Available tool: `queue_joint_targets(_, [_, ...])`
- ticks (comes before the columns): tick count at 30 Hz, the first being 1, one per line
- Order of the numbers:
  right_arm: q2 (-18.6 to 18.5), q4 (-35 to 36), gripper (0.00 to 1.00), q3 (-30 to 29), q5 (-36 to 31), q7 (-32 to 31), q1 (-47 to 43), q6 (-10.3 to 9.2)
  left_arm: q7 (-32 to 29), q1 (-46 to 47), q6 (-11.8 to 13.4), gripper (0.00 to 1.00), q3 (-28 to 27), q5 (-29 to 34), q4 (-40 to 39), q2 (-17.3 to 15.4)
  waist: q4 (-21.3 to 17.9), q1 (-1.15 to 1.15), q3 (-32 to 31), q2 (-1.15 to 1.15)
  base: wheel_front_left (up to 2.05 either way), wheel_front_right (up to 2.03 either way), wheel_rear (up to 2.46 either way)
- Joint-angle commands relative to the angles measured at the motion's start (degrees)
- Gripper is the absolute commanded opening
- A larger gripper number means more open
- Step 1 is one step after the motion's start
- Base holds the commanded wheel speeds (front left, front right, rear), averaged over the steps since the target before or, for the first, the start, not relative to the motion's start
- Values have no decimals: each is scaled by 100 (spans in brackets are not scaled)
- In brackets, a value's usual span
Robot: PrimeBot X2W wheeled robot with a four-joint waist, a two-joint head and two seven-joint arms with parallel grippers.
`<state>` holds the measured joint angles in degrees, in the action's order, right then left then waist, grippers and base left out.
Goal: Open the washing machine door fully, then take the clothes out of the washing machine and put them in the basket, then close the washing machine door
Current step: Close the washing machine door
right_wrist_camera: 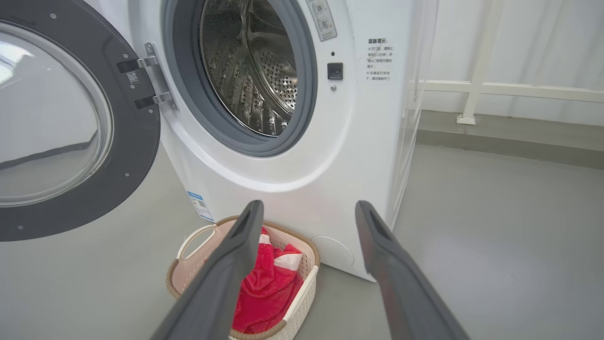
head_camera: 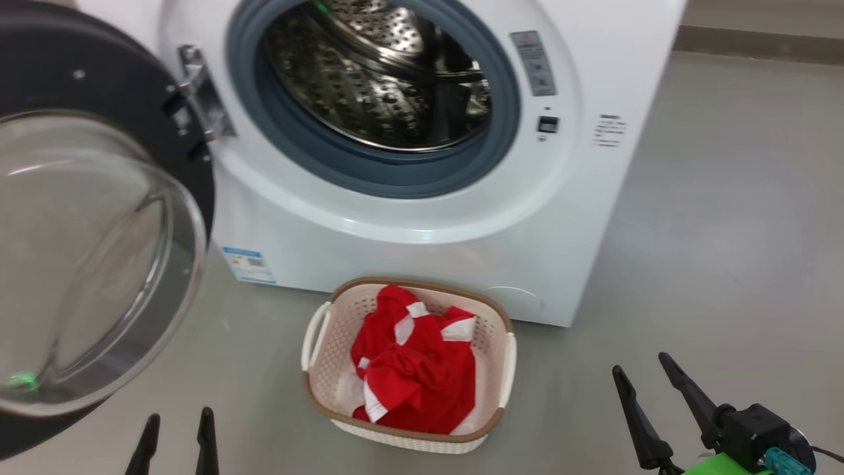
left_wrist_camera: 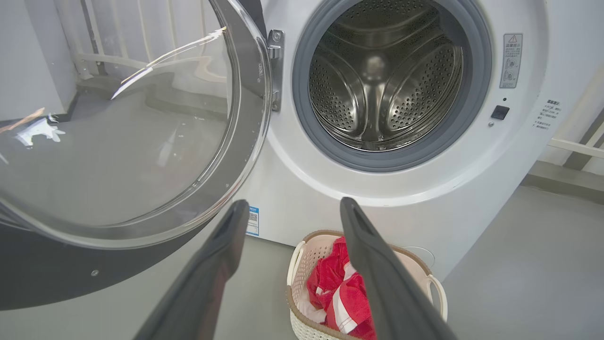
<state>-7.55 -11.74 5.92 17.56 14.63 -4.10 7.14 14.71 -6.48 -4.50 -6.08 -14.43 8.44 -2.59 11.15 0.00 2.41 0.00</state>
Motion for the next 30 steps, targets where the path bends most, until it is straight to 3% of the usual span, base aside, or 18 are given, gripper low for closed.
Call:
queue_joint_targets(1, [-117, 104, 100, 153, 11, 37, 255, 35, 29, 12, 58, 100, -148, -34, -139, -29, 379, 0, -64, 0, 0, 0, 0])
queue_joint_targets(17, [-138, -1, 100, 344, 71, 37, 305, 35, 29, -210, 452, 100, 121, -298, -317, -29, 1761, 0, -146, 0, 0, 0, 0])
queue_joint_targets(30, [-276, -151, 100, 676, 150, 37, 667, 35, 29, -261, 699, 100, 166, -535, -599, -29, 1853, 0, 12, 0, 0, 0, 0])
